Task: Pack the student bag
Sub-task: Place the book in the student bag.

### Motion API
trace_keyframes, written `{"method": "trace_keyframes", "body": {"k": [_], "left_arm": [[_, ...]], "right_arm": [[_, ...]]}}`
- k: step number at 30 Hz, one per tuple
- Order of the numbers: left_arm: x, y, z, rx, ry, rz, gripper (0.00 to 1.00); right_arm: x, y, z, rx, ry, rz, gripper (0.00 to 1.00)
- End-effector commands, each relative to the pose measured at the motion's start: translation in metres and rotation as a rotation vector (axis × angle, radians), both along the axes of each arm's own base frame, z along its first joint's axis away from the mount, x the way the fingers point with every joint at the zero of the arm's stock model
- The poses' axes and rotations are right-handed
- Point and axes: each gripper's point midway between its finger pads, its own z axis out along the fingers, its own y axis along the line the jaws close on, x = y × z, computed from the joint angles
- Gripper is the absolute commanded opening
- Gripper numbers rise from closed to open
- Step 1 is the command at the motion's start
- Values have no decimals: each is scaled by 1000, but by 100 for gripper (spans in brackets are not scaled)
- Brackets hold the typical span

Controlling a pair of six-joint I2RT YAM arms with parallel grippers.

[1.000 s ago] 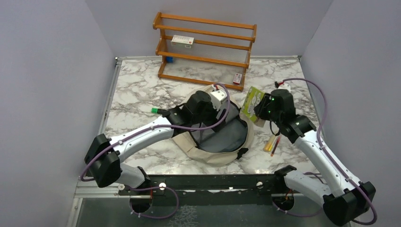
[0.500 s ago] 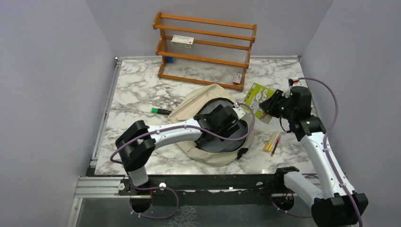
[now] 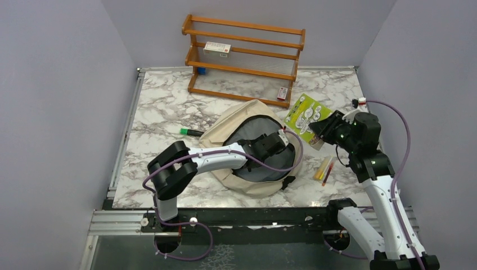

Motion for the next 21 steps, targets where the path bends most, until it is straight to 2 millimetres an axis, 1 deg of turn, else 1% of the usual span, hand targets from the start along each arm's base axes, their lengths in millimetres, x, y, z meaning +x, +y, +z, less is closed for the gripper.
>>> {"method": "trace_keyframes", "body": {"k": [1,4,7,9,12,16,21], "left_arm": [[6,2,7,27,-33,3,28],[6,-1,11,6,-26,0,16],[10,-2,19,-27,-27,10,1],[14,-4,28,-69,-23,22,0],[20,-9,47,-160,-8,35,0],[32,-15,77,-291,12,52,0],[46,-18,110,-395,23,67,0]], "right_arm": [[3,-5,31,80,-100,-73,1],[0,-7,31,119,-83,-110,0],[-5,-5,31,156,-55,-118,0],[-9,-3,29,177,-30,-115,0],[-17,1,30,197,-16,-98,1],[-27,5,30,217,1,-77,1],[-39,12,19,225,53,-32,1]]}}
